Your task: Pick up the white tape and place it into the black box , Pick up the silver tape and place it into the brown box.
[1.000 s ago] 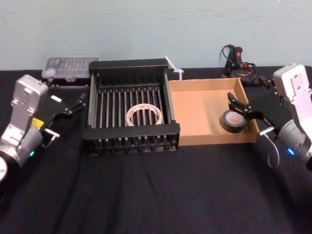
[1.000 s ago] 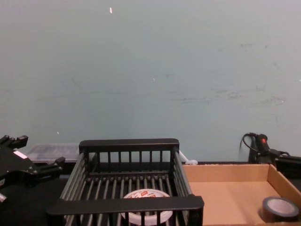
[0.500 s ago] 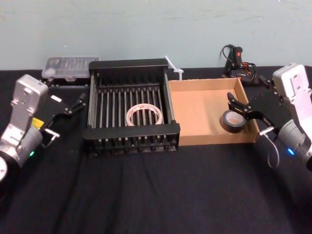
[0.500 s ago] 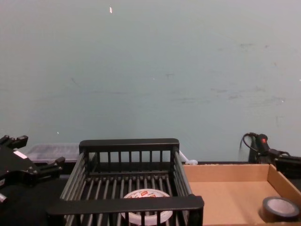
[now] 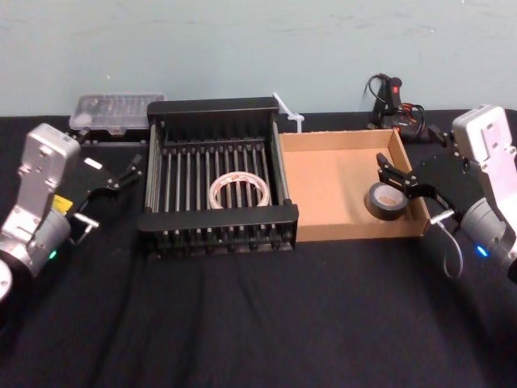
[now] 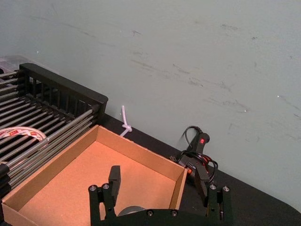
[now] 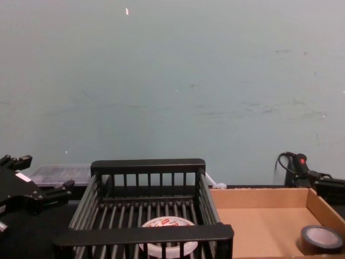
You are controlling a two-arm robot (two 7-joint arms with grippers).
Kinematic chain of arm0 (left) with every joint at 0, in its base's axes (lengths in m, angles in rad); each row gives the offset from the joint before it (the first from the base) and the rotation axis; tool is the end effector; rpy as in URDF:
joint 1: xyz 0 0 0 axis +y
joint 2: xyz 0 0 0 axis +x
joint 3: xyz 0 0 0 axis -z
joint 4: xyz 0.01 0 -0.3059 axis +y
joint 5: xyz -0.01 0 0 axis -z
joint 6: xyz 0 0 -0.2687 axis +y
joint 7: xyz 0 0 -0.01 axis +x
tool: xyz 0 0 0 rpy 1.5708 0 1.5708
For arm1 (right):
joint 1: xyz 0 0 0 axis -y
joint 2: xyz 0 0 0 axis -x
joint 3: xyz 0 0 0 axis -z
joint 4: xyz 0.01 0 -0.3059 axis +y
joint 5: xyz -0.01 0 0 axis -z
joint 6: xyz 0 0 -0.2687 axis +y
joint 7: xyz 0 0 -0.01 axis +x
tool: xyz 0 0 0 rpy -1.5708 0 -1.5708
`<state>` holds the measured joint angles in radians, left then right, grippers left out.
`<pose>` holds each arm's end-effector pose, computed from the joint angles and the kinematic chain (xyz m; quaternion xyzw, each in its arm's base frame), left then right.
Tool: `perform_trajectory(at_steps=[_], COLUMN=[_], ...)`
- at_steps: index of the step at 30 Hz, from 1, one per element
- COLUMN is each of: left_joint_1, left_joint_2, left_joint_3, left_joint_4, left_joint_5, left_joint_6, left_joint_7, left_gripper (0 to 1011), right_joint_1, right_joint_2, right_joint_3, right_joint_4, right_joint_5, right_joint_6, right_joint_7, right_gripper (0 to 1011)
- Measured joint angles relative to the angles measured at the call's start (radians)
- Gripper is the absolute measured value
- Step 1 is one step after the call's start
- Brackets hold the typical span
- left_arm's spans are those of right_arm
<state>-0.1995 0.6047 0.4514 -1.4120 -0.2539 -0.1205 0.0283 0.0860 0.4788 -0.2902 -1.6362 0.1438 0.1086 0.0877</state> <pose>0.3228 0.1023 -0.3074 0.1415 -0.1325 0.5799 0.7913 0.3017 -0.0642 -0.2784 -0.1447 -0.0993 -0.5623 0.8081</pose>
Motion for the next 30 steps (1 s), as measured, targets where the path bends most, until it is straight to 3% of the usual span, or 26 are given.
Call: perform_trajectory(at_steps=[30], left_joint_1=[0.0], left_joint_2=[0.0], left_joint_3=[0.0], left_joint_4=[0.0], left_joint_5=[0.0], left_joint_6=[0.0], left_joint_7=[0.0], left_gripper=[1001], right_joint_1=[0.0], right_joint_2=[0.0], right_joint_3=[0.0], right_joint_4=[0.0], right_joint_5=[0.0], right_joint_6=[0.0], right_joint_7=[0.0], right_gripper=[1003])
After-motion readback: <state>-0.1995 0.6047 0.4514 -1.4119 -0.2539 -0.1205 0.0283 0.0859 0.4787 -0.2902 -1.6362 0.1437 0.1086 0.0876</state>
